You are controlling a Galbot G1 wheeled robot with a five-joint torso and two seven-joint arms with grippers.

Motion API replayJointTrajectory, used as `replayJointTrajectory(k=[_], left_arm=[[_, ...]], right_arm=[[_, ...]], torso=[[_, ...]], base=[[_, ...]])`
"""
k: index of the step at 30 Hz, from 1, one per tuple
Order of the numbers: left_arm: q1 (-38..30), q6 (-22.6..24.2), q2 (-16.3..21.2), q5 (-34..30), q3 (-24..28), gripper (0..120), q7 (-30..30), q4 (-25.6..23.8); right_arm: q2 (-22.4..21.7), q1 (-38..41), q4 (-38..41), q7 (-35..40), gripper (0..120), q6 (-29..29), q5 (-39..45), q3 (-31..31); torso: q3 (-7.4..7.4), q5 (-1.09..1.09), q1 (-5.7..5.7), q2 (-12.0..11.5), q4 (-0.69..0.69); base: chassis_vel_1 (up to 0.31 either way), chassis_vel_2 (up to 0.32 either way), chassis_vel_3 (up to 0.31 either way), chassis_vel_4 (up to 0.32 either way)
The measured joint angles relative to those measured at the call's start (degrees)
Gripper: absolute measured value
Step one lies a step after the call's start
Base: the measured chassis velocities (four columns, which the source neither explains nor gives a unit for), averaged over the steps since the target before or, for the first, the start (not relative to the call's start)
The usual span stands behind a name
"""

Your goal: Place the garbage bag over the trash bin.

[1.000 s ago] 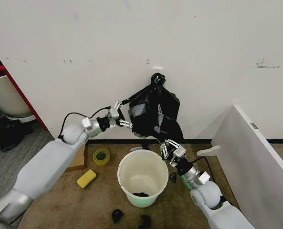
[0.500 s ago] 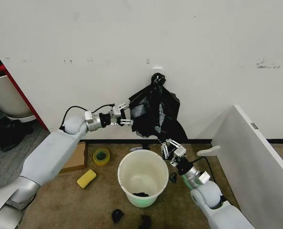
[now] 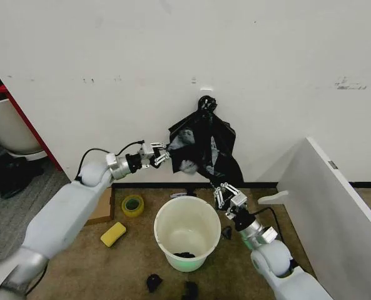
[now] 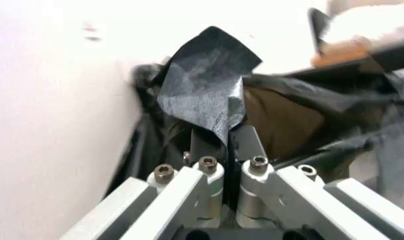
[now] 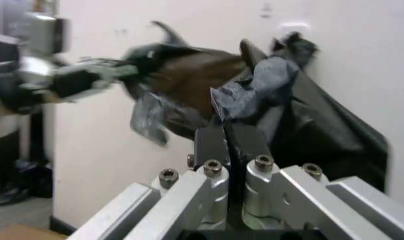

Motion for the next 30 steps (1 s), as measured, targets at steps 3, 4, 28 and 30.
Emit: replayJointTrajectory(k=[3, 4, 28, 30], left_arm=[[7.5, -0.3, -0.2, -1.7, -1.1, 0, -6.3, -5.7], [9.6, -0.4, -0.5, -2.0, -1.3, 0, -8.0, -7.7], [43.8, -3.2, -14.3, -0.8, -16.1, 0, -15.6, -32.0], [44.9, -3.4, -15.7, -0.9, -15.4, 0, -15.3, -31.0]], right_arm=[[-1.4, -3.5, 3.5, 5.5, 0, -2.1, 0.0, -0.9], [-2.1, -5.1, 5.3, 7.1, 0, -2.9, -0.1, -1.1], [-5.3, -20.7, 19.0, 5.9, 0, 6.8, -13.5, 0.7], [-4.8, -20.0, 16.6, 5.9, 0, 6.9, -12.7, 0.0]], torso=[[0.00, -0.04, 0.00, 0.0, 0.01], [0.00, -0.02, 0.00, 0.0, 0.01], [0.00, -0.02, 0.00, 0.0, -0.01], [0.01, 0.00, 0.00, 0.0, 0.00]], base=[[0.000, 0.000, 0.000, 0.000], [0.000, 0.000, 0.000, 0.000], [0.000, 0.000, 0.000, 0.000], [0.000, 0.000, 0.000, 0.000]])
